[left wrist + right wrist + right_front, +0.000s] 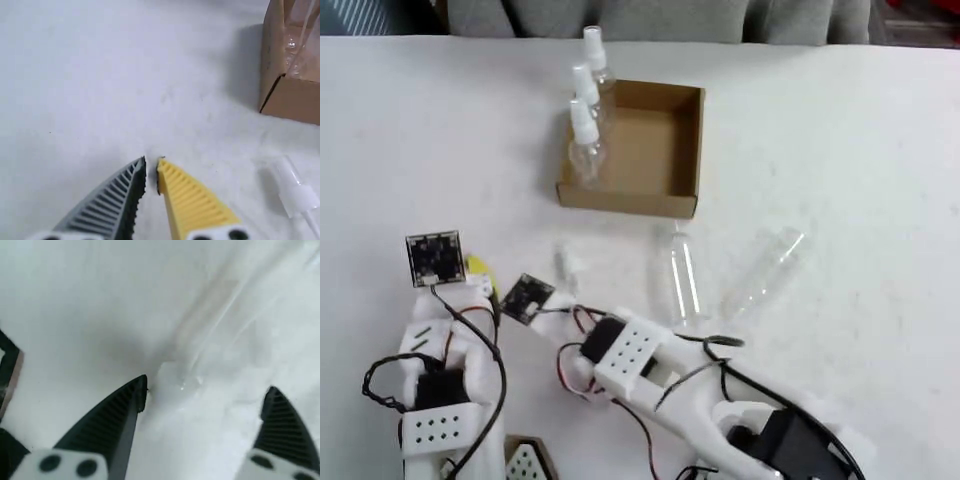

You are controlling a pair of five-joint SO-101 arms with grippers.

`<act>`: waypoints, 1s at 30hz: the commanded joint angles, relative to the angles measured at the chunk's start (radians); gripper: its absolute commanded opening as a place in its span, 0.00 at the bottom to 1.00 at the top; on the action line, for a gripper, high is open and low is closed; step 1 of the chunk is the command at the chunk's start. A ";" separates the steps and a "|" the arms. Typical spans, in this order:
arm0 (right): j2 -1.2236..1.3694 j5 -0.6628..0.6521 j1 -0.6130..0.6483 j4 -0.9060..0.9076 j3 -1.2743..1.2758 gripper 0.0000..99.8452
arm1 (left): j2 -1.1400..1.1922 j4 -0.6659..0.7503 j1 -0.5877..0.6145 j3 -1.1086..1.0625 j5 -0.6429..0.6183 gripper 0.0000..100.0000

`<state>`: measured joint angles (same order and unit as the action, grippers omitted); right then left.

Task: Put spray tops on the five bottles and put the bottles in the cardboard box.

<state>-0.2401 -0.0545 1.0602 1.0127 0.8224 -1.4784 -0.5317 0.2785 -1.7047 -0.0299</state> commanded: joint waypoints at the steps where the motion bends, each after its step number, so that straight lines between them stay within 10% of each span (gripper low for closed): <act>1: -0.059 -0.015 -0.027 0.065 -0.048 0.38 | -0.019 0.025 0.007 0.006 -0.003 0.06; 10: -0.449 -0.044 -0.018 0.036 0.135 0.08 | -0.019 0.023 0.007 0.006 -0.003 0.06; 30: -0.263 -0.114 0.051 -0.137 0.259 0.16 | -0.019 0.023 0.008 0.006 -0.003 0.06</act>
<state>-0.5562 -0.1634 1.0986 0.9083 1.1001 -1.4784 -0.5317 0.2785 -1.7047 -0.0299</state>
